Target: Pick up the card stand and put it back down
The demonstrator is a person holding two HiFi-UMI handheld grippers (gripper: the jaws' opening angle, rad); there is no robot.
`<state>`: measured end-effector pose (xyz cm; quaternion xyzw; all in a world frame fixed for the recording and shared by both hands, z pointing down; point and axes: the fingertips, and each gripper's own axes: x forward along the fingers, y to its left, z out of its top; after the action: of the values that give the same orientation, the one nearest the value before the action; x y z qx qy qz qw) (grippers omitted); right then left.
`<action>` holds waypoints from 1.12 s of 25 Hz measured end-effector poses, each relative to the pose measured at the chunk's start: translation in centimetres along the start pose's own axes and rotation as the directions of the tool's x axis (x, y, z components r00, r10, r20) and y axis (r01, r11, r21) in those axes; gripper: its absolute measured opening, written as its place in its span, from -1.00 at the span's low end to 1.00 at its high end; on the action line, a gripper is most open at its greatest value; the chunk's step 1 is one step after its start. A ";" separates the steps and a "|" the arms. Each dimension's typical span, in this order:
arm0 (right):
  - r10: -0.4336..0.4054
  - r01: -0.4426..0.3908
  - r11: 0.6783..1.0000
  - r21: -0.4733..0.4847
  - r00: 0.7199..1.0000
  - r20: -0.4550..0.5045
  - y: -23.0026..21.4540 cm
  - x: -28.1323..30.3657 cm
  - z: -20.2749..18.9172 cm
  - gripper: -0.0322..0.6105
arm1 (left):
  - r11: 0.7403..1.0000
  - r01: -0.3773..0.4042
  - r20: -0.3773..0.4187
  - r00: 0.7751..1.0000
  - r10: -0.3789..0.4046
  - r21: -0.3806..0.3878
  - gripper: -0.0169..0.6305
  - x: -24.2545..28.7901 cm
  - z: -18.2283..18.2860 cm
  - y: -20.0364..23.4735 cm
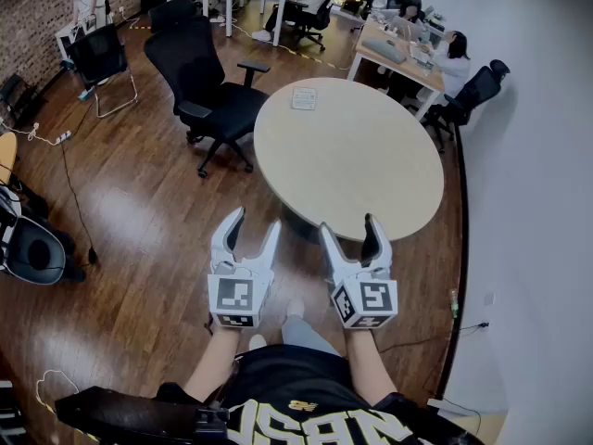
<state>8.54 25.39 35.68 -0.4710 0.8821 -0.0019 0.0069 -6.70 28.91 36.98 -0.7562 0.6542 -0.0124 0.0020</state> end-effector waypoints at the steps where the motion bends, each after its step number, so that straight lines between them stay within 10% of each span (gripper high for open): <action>1: 0.006 -0.006 1.000 0.005 1.000 0.006 -0.4 0.9 -0.2 0.28 | 1.000 -0.003 -0.003 1.000 0.003 0.007 -0.17 0.9 -0.1 0.3; 14: 0.049 -0.054 0.997 0.062 0.996 0.075 -11.5 12.6 1.3 0.28 | 0.998 -0.031 0.015 0.999 0.030 0.055 -0.18 15.8 3.3 -0.7; 28: 0.124 -0.118 0.985 0.126 0.992 -0.034 -16.1 23.2 -4.4 0.28 | 0.999 -0.033 -0.079 0.996 0.035 0.029 -0.19 27.6 -1.3 2.0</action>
<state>8.96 -2.89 40.04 -0.4151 0.9072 -0.0659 0.0176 -4.78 1.37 38.73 -0.7437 0.6664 -0.0516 -0.0133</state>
